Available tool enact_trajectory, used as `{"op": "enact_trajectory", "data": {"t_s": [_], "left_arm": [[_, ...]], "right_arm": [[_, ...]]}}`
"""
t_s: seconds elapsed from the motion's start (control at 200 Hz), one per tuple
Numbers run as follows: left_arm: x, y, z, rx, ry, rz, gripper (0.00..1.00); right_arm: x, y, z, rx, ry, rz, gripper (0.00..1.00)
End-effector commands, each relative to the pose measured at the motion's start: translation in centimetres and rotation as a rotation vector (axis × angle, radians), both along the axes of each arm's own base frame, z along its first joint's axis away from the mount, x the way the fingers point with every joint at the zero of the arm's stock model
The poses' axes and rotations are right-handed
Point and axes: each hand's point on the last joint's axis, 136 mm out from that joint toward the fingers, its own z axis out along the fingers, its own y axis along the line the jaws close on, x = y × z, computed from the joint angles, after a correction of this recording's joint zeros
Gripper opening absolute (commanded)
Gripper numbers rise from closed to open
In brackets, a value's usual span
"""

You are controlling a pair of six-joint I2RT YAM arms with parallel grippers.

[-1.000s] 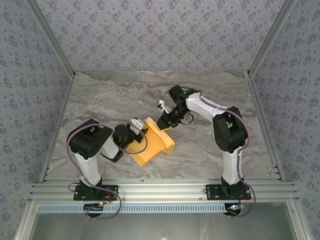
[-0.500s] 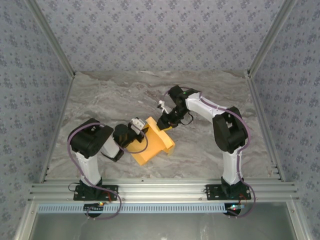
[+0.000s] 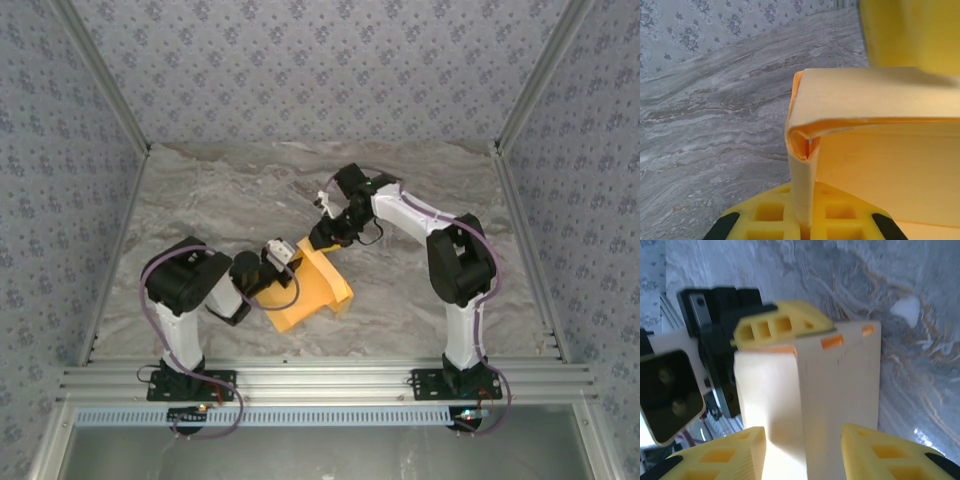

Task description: Fold the paper box

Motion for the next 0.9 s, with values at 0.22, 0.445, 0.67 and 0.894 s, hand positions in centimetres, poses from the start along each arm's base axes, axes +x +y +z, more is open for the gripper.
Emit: {"op": "enact_trajectory", "data": {"t_s": [0.22,0.445,0.67,0.894], "left_arm": [[-0.3,-0.6,-3.3,0.034,0.097,-0.016,0.03],[0.7,-1.3,-3.2,0.012,0.099,-0.016,0.06],[1.2,-1.8,-3.0,-0.018,0.11,-0.018,0.09],[1.1,-1.7,-3.5,-0.005,0.116,-0.011,0.09]], "right_arm": [[3.0,1.6,-0.7,-0.038,-0.033,-0.061,0.44],[2.7,2.1,-2.2,-0.07,-0.015,-0.062,0.4],[2.2,2.2,-2.8,-0.109,-0.026,-0.052,0.41],[2.3,2.4,-0.6,-0.09,-0.079,-0.053,0.43]]}}
